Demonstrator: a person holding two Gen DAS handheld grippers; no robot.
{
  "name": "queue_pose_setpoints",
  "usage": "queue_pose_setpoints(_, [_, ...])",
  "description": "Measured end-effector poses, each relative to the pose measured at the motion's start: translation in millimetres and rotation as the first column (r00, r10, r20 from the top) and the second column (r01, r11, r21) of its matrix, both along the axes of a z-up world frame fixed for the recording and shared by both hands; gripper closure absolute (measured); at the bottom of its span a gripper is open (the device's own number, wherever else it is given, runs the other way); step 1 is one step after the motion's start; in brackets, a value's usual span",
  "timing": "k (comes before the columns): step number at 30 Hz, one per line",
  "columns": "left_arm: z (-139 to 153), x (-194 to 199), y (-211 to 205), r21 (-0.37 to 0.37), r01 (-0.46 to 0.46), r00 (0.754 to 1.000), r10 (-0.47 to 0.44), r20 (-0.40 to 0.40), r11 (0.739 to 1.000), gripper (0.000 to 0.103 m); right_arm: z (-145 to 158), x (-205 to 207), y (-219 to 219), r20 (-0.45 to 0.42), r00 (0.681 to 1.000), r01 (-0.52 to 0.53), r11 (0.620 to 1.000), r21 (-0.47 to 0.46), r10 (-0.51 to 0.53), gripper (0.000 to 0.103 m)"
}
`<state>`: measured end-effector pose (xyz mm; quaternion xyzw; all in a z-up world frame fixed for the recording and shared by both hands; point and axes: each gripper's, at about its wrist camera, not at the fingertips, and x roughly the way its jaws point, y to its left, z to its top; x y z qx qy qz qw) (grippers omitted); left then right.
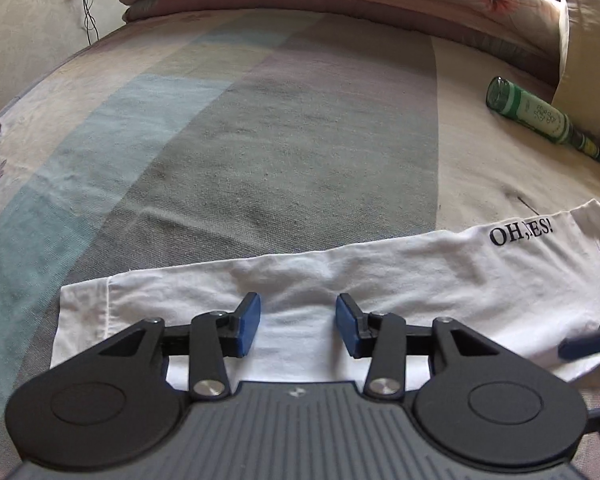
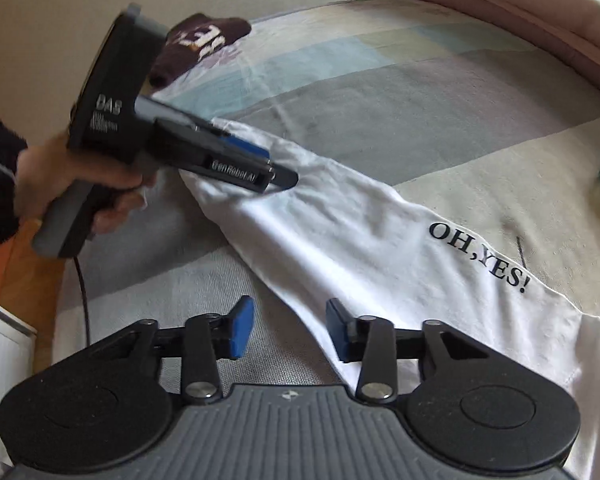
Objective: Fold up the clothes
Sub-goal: 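Move both open grippers along the sleeve toward the shirt collar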
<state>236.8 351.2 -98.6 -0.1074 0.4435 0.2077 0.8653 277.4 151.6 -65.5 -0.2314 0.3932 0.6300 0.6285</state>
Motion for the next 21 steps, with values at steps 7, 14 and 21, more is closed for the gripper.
queue_pose_setpoints(7, [1.3,-0.5,7.3,-0.024,0.019,1.000,-0.019,0.000,1.000,0.050,-15.3,-22.6,19.8,0.211,0.972,-0.094,0.994,-0.054,0.103,0.082])
queue_pose_setpoints(14, [5.7,-19.7,3.8,0.036,-0.035,0.999,0.035,-0.002,0.999,0.050,-9.0,-18.3,14.6,0.064,0.990,-0.124,0.989,-0.083,0.129,0.095])
queue_pose_setpoints(21, [15.3,-32.7,-26.0,0.169,0.104,0.995,-0.103,-0.019,0.980,0.042,14.9,11.0,-8.6,-0.029,0.993,0.115,0.991,-0.068,-0.117,0.044])
